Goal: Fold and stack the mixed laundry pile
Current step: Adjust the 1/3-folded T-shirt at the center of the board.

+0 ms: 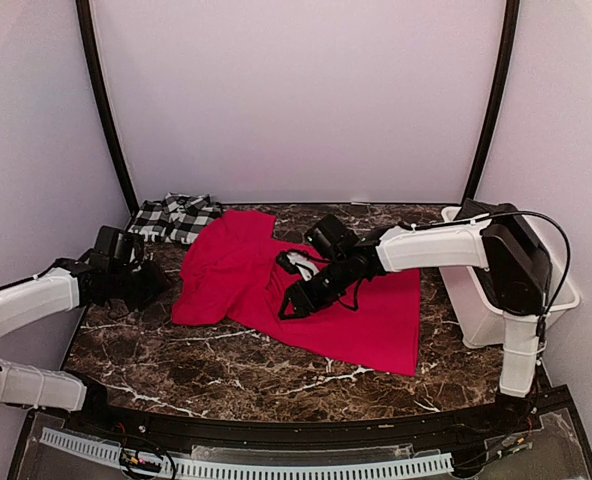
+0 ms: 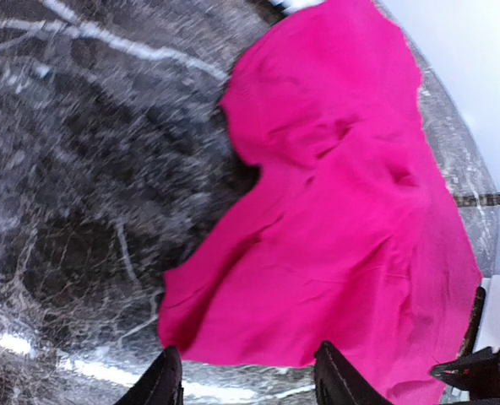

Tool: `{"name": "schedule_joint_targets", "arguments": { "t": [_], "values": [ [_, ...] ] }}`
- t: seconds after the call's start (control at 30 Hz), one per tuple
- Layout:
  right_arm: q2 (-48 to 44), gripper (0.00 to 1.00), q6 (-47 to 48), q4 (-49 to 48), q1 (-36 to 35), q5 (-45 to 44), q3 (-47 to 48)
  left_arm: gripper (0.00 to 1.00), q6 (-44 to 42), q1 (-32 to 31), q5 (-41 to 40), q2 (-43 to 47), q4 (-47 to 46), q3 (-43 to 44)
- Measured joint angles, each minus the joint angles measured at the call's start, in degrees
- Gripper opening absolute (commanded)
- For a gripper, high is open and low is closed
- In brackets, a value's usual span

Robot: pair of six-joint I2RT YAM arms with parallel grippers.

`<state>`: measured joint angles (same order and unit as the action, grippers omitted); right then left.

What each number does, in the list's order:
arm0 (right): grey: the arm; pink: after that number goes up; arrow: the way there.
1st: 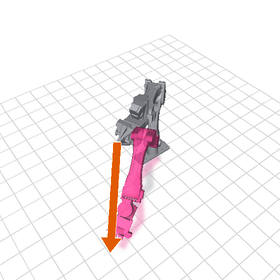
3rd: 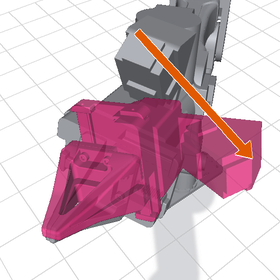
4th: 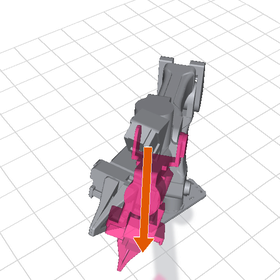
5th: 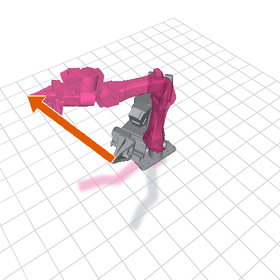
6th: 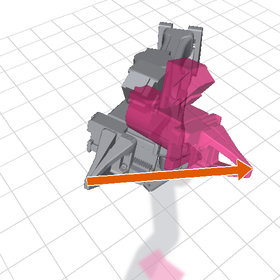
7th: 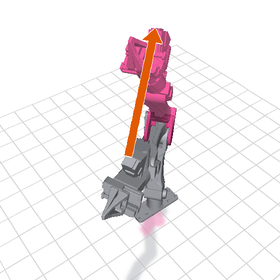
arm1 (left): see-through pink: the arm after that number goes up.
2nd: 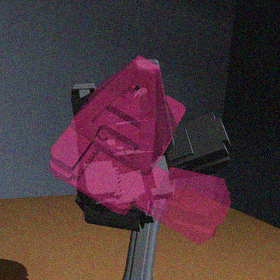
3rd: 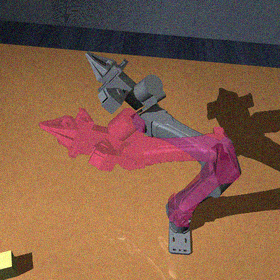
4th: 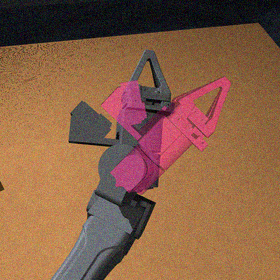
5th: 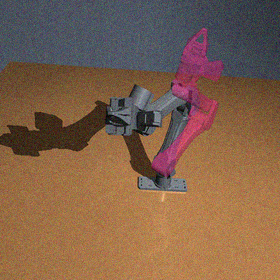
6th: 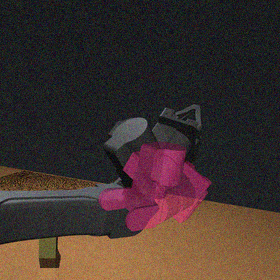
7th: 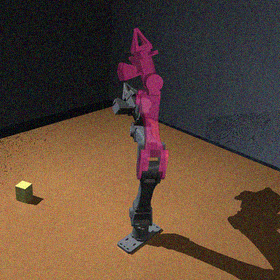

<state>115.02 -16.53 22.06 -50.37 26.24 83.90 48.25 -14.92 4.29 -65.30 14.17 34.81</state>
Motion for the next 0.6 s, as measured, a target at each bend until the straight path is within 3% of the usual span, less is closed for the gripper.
{"name": "schedule_joint_targets", "arguments": {
  "t": [0.2,0.43,0.6],
  "values": [
    [-1.2,0.51,-0.1,0.7,1.3,-1.9,-10.1,0.47,-3.8,-1.2,3.7,-7.1,-3.1,7.8],
    [-1.2,0.50,0.1,-0.2,2.1,-2.1,-10.8,0.44,-3.7,-2.4,9.0,-23.4,-10.0,8.4],
    [-2.0,0.50,0.6,-1.4,2.1,-2.0,-12.4,0.44,-1.7,-2.6,9.0,-24.9,-11.1,7.1]
  ]
}}
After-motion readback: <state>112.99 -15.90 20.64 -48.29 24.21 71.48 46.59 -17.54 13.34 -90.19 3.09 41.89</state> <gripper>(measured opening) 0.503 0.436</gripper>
